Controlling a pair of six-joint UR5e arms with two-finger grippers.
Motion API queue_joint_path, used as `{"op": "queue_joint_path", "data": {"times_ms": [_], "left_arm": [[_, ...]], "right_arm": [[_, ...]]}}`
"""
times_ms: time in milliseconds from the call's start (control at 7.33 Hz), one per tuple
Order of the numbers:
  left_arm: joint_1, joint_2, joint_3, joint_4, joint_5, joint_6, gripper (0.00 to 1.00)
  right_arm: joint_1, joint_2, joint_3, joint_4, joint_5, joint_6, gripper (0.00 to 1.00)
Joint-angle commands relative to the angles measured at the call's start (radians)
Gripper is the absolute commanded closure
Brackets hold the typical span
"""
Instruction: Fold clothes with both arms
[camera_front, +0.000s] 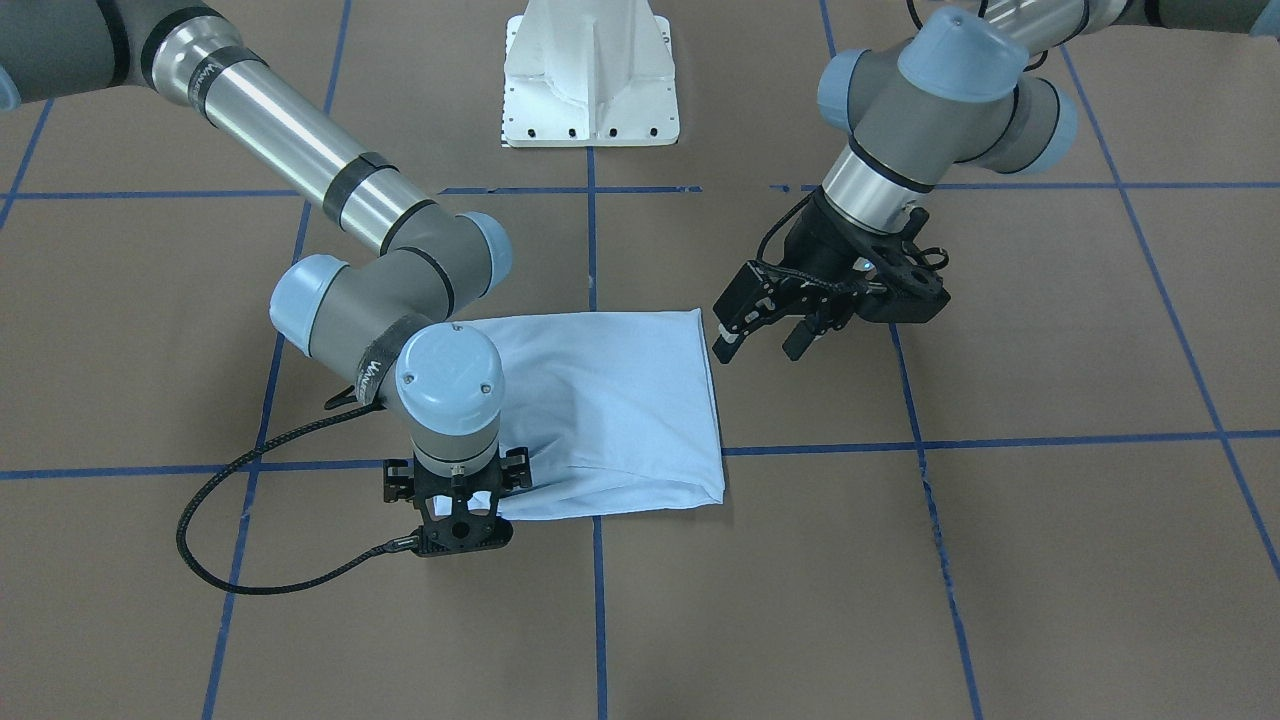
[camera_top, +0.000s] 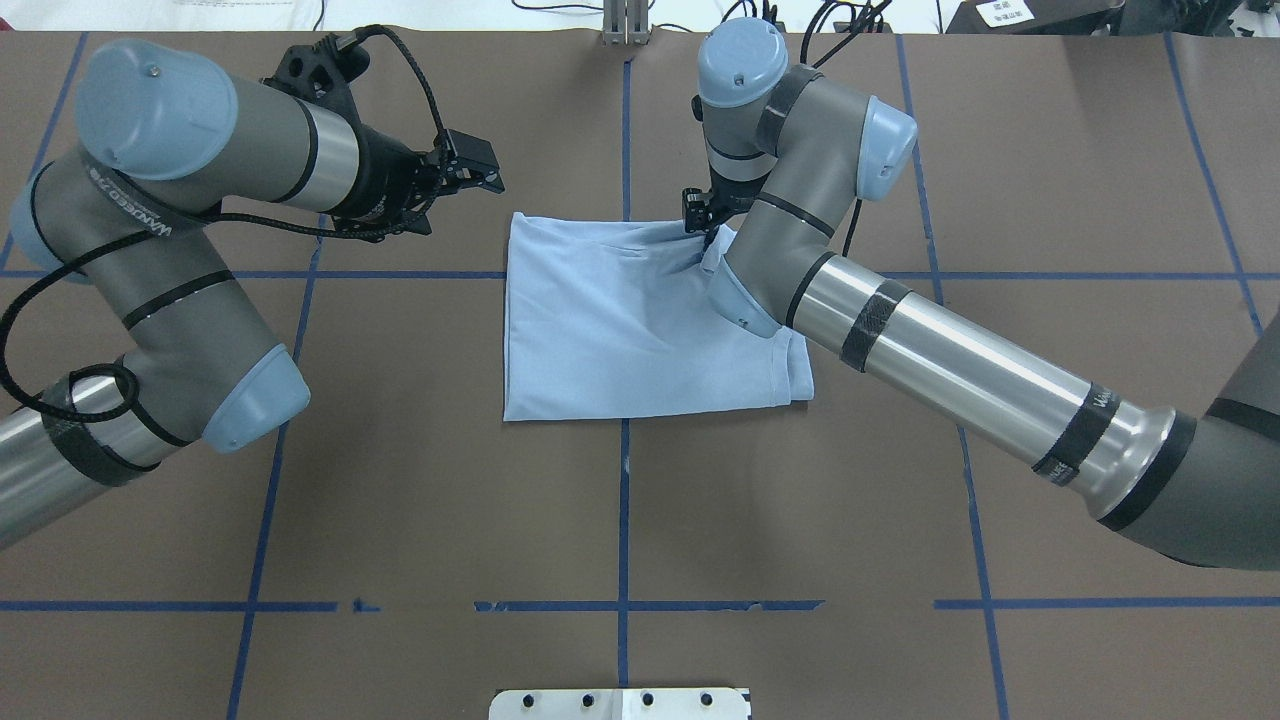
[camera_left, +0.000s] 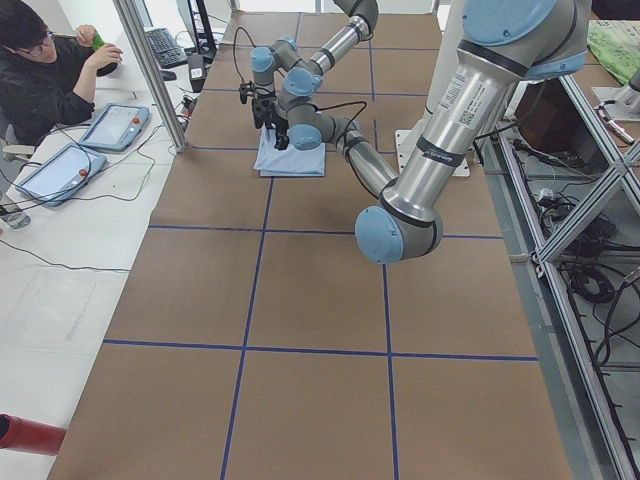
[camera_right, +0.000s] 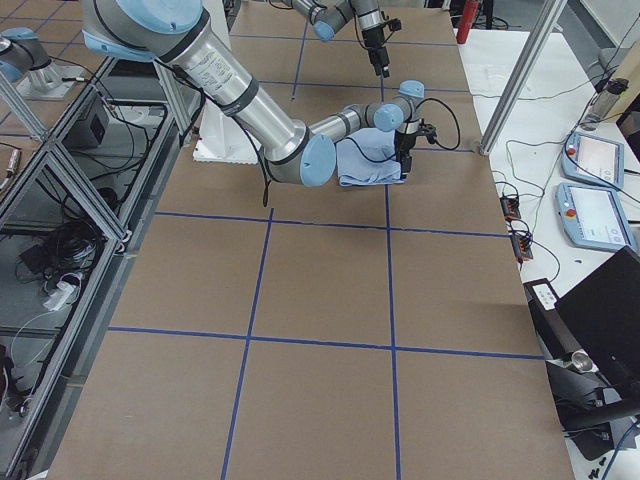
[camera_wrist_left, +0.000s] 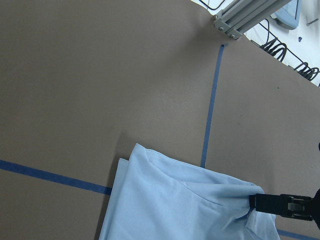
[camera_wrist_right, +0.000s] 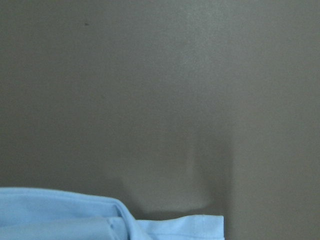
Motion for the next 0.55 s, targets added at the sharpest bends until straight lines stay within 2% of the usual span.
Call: {"op": "queue_joint_path", "data": {"times_ms": [0,409], "left_arm": [[0.002,0.0,0.001,-0.001,0.0,0.0,0.0],[0.002,-0.002,0.001,-0.001,0.0,0.0,0.0]], "right_arm": [[0.007,-0.001,-0.001,-0.003,-0.025,-0.026,0.0],[0.027,-0.01,-0.028,-0.008,-0.084,-0.1,0.0]]}}
